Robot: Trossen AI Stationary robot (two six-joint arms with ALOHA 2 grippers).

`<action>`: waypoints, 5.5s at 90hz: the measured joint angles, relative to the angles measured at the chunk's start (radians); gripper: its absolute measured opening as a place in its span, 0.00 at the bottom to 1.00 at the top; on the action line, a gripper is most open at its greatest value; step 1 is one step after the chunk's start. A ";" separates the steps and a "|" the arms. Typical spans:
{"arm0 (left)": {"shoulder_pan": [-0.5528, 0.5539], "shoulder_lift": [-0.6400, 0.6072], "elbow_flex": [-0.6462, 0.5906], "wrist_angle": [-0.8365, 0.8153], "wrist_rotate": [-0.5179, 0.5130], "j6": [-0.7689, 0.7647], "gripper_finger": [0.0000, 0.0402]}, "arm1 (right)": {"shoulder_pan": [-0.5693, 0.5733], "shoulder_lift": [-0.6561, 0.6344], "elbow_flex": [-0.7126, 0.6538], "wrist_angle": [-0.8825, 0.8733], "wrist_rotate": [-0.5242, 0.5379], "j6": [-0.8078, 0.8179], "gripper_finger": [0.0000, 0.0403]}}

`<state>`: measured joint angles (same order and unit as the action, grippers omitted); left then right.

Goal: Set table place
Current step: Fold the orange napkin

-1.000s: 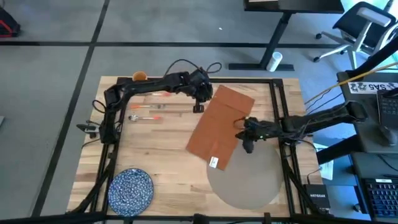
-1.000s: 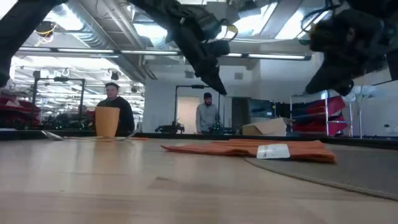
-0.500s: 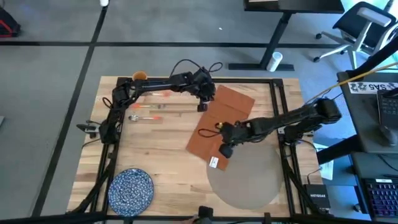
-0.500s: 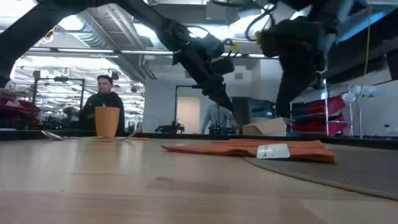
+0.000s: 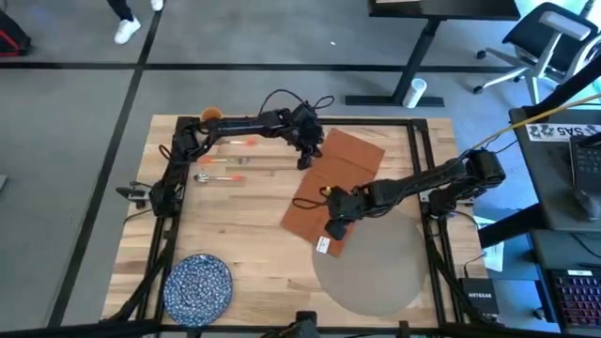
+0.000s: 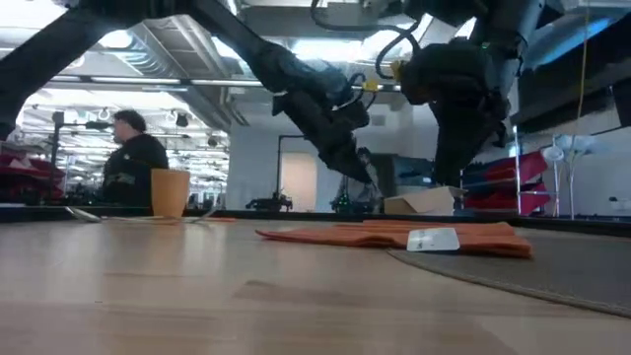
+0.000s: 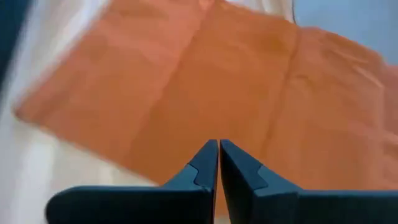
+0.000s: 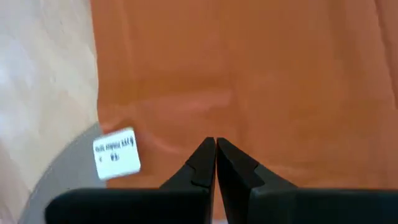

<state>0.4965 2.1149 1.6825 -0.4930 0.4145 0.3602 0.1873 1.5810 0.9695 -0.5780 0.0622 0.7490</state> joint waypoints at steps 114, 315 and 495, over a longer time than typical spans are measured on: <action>-0.719 -0.811 -0.156 -0.385 -0.654 -0.667 0.00 | -0.242 0.259 -0.036 0.387 -0.250 -0.698 0.00; -0.554 -0.457 -0.825 0.135 -0.642 -0.948 0.00 | -0.835 0.059 -0.036 -0.180 -0.164 -0.994 0.00; -0.453 -0.385 -0.727 0.278 -0.421 -0.830 0.00 | -0.508 -0.139 -0.332 0.110 -0.242 -0.536 0.00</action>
<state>0.0440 1.7302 0.9554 -0.2147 -0.0062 -0.4696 -0.3210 1.4422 0.6373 -0.4680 -0.1802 0.2131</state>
